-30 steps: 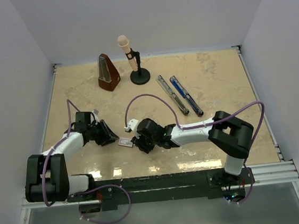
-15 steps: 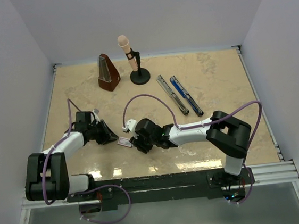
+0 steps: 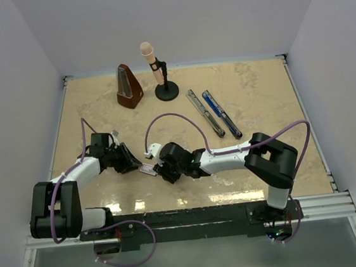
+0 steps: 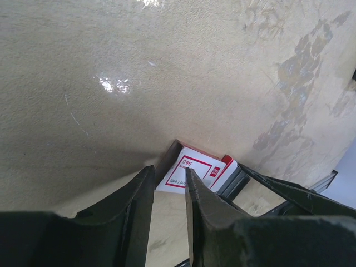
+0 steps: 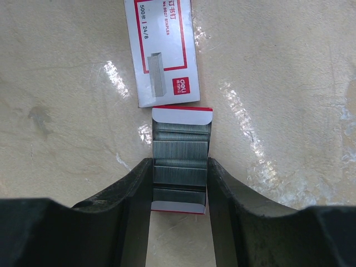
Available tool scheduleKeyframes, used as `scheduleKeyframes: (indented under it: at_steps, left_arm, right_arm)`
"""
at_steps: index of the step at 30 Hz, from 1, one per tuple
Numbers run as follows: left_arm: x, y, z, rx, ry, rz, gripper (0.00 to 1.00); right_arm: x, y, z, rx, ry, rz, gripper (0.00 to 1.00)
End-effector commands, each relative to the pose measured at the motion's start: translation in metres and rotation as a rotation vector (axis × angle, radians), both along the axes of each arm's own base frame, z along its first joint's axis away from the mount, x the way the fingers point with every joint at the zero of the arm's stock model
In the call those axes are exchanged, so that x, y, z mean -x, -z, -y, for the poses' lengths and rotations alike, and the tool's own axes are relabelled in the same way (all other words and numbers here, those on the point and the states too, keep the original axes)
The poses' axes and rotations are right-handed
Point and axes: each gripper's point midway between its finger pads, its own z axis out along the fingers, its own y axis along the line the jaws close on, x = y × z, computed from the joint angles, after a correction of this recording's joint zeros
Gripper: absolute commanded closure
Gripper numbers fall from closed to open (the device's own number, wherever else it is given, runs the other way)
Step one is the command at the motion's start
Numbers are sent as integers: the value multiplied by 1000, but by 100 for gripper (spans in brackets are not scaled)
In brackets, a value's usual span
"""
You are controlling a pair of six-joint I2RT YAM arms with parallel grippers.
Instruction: Unload the staples from the stapler
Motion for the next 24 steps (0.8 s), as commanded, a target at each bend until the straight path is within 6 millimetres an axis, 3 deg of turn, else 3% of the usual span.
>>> scheduleKeyframes:
  at_steps: [1,6,12,19,24]
  left_arm:
    - [3,1,0,-11,0,-2,66]
    - [5,1,1,-11,3,-6,66]
    - [6,1,2,-11,3,-5,66]
    - [5,2,1,-16,0,-6,67]
    - [5,3,1,-16,0,-9,68]
  right_arm:
    - [11,20,8,74,9,-47,62]
    - [11,18,9,75,13,-47,60]
    - [8,26,11,91,31,-42,45]
    - [5,27,10,86,44,-30,47]
    - [4,28,11,91,42,-24,56]
